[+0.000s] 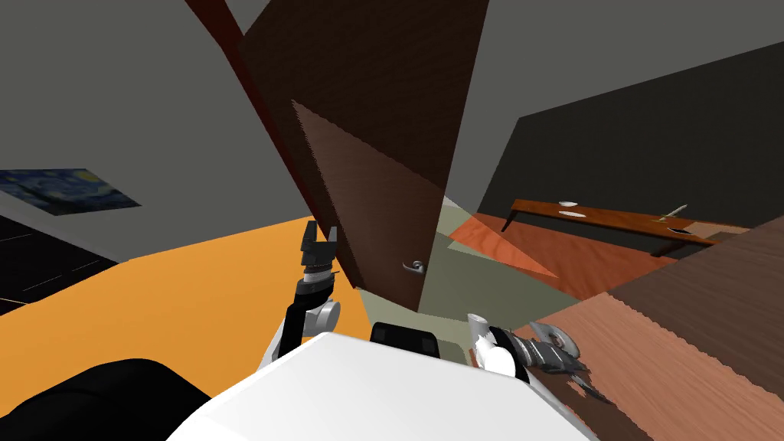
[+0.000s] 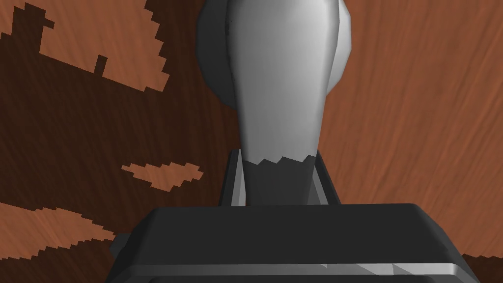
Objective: Push the door open
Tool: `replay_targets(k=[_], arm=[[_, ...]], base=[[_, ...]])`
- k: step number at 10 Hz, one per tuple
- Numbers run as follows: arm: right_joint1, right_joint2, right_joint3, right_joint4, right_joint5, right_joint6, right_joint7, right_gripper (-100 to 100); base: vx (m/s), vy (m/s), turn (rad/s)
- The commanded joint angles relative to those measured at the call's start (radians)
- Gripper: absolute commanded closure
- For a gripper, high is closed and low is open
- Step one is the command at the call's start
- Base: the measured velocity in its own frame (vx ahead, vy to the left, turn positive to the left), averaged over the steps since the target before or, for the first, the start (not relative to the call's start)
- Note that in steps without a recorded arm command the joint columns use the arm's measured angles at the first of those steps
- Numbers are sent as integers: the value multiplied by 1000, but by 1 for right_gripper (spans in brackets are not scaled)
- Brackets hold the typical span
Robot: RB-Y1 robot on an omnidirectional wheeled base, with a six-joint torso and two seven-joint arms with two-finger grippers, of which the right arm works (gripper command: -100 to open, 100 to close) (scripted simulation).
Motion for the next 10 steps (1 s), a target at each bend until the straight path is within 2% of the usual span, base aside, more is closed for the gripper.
replay_targets(k=[1, 3, 4, 5, 6, 7, 8, 9, 10], arm=[[1, -8, -33, -26, -31, -27, 14, 100], [-1, -13, -70, -28, -65, -54, 25, 100], [-1, -13, -70, -28, -65, -54, 25, 100], [-3, -11, -102, -30, -95, -77, 34, 100], [-3, -11, -102, -30, -95, -77, 34, 100], [-4, -5, -129, -32, -120, -96, 42, 100], [8, 0, -122, -31, -112, -85, 42, 100], [8, -10, -146, -32, -138, -114, 45, 100], [7, -13, -155, -35, -149, -124, 47, 100]], base=[[34, -190, 280], [5, -226, 154], [-4, -143, 70], [33, -139, 202], [13, -122, 78], [3, -154, 126], [-9, -77, 16], [-24, -131, 71], [-13, -245, 74]])
